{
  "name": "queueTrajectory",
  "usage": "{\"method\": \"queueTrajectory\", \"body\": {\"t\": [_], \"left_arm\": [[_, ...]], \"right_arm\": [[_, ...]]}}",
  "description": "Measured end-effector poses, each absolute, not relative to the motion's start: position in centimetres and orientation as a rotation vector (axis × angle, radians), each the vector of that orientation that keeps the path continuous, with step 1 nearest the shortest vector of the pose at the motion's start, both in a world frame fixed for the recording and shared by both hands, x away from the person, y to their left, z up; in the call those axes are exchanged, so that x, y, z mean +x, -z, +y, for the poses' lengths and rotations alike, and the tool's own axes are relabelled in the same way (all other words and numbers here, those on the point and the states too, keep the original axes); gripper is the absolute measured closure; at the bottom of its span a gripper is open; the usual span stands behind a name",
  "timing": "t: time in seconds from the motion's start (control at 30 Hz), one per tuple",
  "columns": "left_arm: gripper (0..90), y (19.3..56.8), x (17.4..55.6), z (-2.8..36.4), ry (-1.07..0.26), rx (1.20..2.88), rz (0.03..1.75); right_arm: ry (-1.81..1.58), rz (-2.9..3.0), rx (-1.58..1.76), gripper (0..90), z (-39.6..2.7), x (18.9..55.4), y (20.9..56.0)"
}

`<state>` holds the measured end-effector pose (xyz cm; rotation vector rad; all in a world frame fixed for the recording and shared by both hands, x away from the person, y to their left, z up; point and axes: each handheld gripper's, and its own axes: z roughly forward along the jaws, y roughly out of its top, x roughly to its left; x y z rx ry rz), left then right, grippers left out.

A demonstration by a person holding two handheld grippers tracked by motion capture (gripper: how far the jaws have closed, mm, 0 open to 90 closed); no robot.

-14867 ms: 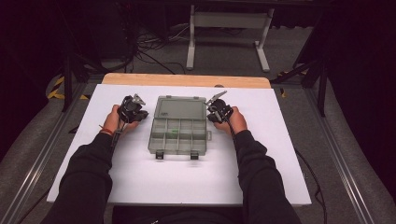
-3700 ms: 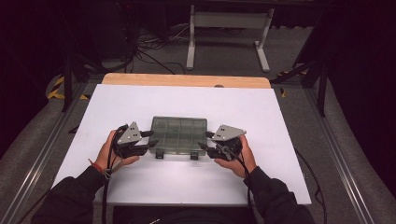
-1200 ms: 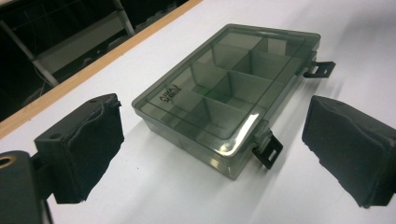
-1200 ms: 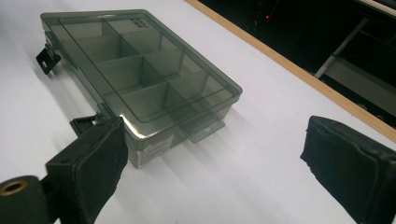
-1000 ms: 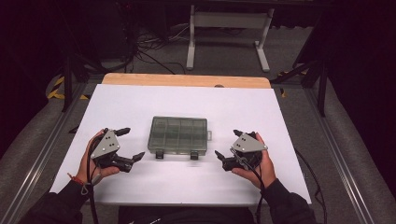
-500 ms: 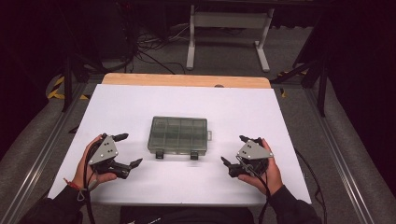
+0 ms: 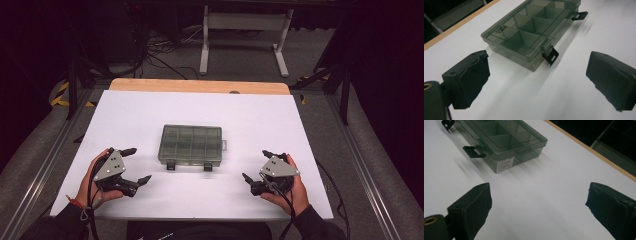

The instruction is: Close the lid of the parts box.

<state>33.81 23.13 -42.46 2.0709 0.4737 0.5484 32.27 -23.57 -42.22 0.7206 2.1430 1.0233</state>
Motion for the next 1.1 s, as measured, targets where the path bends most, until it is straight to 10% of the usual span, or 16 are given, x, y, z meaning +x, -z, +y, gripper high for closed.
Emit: {"method": "queueTrajectory", "body": {"t": [1.1], "left_arm": [[5.4,42.44,33.41,23.87,-0.528,2.034,0.521]], "right_arm": [[-1.05,2.14,0.722,6.1,-23.59,31.75,42.22]]}}
